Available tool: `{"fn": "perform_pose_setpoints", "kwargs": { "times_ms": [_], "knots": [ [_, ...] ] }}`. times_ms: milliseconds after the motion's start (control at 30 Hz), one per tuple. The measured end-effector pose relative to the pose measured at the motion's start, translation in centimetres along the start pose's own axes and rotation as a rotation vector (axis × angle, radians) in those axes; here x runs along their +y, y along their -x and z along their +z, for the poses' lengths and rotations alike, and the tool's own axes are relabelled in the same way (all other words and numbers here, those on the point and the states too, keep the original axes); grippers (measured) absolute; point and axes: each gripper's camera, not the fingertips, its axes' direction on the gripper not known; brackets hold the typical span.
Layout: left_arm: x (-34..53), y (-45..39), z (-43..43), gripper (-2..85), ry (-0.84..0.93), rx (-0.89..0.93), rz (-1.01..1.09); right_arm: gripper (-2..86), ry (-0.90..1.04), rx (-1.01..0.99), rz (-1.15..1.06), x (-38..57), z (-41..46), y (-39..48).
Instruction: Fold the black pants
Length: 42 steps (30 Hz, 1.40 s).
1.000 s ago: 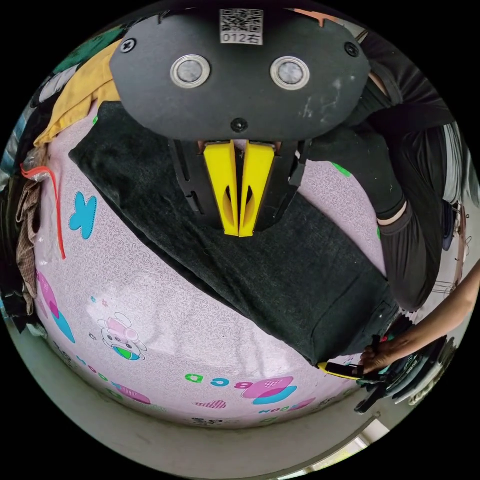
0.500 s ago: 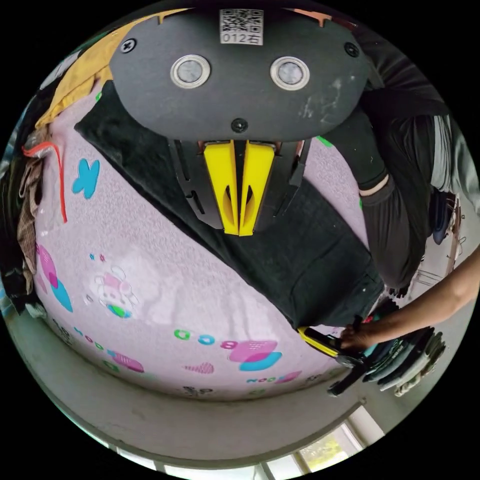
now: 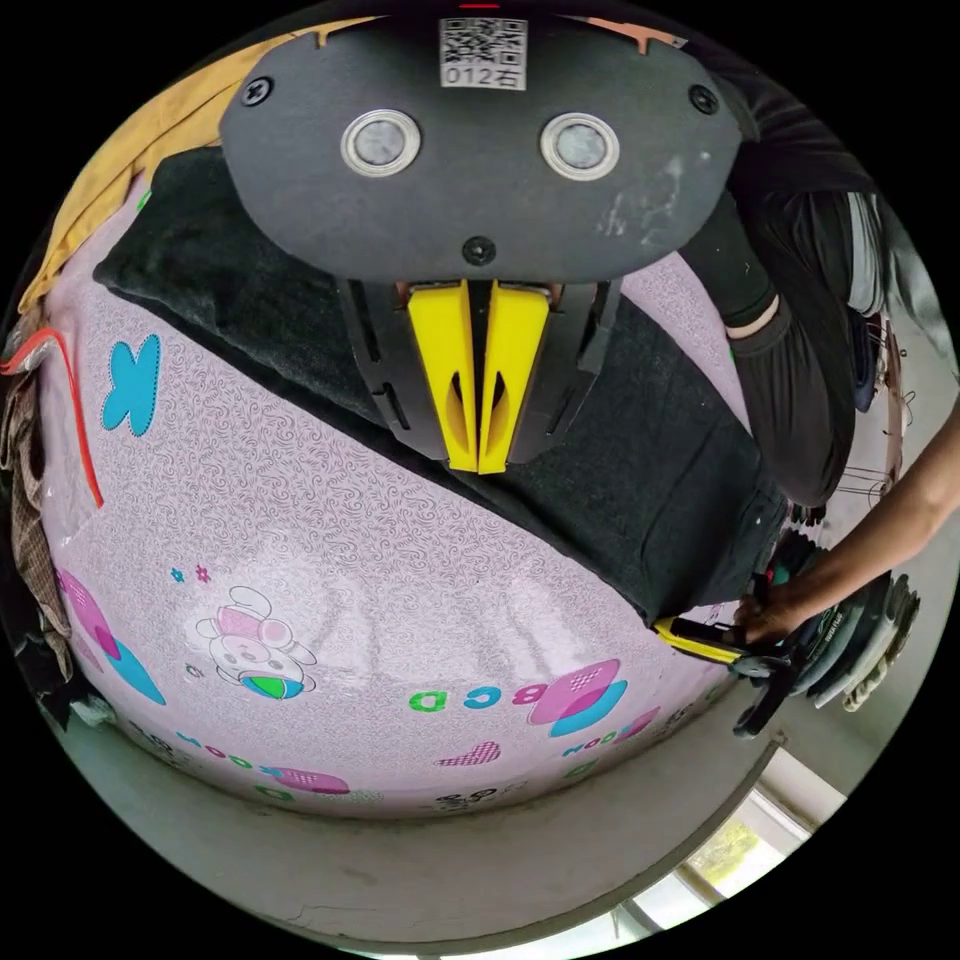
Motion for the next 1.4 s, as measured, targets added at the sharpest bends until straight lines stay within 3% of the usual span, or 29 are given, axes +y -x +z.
{"fn": "perform_pose_setpoints", "kwargs": {
  "times_ms": [200, 267, 400, 500, 600, 733, 833, 933, 1033, 1300, 1400],
  "knots": [
    [-0.1, 2.3, 2.0, 1.3, 0.032, 0.078, -0.049, -0.8, 0.015, 0.049, -0.035, 0.0, -1.8, 0.8],
    [-0.2, 1.9, 2.6, 1.3, 0.047, 0.043, -0.019, -0.8, 0.006, 0.046, -0.026, 0.3, -2.7, 0.6],
    [-0.8, -1.8, 4.0, 1.5, 0.109, -0.194, 0.175, -0.8, 0.001, 0.048, -0.023, 0.5, -4.1, 0.4],
    [-0.5, -0.7, 4.7, 1.8, 0.120, -0.155, 0.124, -0.8, 0.004, 0.055, -0.037, 0.6, -5.3, 0.2],
    [1.1, 0.4, 4.0, 1.8, 0.023, -0.121, 0.066, -0.8, -0.003, 0.034, -0.018, 0.8, -6.7, -0.6],
    [4.4, -2.6, 2.0, 1.2, -0.148, -0.280, 0.105, -0.8, -0.056, -0.014, -0.008, 2.8, -9.7, -2.6],
    [7.0, -4.5, 2.4, 1.0, -0.201, -0.288, 0.107, -0.8, -0.130, -0.021, 0.079, 5.9, -13.4, -5.7],
    [8.7, -4.7, 5.2, 0.8, -0.134, -0.175, 0.079, -0.8, -0.189, 0.028, 0.228, 9.8, -17.6, -10.4],
    [9.6, -4.1, 8.0, 0.7, -0.090, -0.173, 0.027, -0.8, -0.237, 0.106, 0.369, 13.8, -21.8, -15.5],
    [9.9, -0.4, 11.0, 0.6, -0.031, -0.064, -0.048, -0.9, -0.178, 0.111, 0.497, 16.0, -26.1, -25.2],
    [10.0, 0.2, 11.7, 0.6, -0.013, -0.061, -0.038, -0.9, -0.214, 0.122, 0.673, 17.9, -28.0, -28.9]
  ]
}}
